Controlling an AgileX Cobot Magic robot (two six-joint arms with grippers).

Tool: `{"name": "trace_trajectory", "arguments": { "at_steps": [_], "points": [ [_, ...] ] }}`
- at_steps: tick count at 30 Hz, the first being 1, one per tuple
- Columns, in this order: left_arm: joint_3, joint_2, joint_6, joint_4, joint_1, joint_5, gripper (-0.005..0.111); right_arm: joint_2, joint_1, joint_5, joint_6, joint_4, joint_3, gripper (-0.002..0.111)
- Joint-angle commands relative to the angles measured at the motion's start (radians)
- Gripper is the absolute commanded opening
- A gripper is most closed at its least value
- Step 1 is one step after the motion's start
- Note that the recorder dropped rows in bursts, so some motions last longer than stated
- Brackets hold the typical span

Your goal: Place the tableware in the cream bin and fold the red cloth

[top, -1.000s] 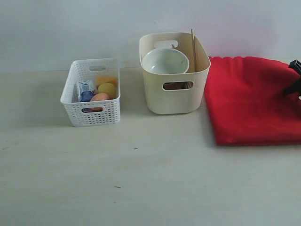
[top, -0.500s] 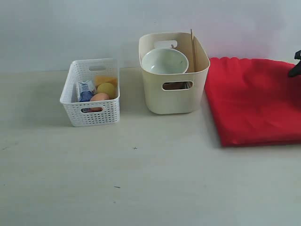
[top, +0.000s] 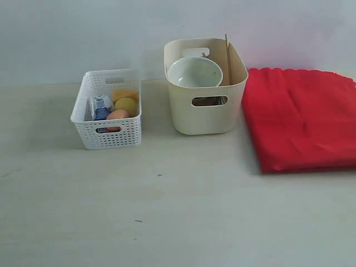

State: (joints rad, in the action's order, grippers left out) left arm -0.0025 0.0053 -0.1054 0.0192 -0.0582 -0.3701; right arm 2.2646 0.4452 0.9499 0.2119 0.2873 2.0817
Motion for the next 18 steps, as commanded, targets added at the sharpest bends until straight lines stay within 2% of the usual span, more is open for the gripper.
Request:
{"name": "trace_trajectory", "arguments": {
  "at_steps": [1,6,18],
  "points": [
    [0.003,-0.005,-0.005,-0.003,0.002,0.014,0.054,-0.108,-0.013,0.033,-0.083,-0.016,-0.019,0.028],
    [0.003,-0.005,-0.005,-0.003,0.002,0.014,0.054,-0.26,-0.034,-0.011,-0.083,-0.043,-0.149,0.0],
    [0.003,-0.005,-0.005,-0.003,0.002,0.014,0.054,-0.69,-0.034,-0.252,0.017,-0.024,-0.605,0.0]
  ]
}}
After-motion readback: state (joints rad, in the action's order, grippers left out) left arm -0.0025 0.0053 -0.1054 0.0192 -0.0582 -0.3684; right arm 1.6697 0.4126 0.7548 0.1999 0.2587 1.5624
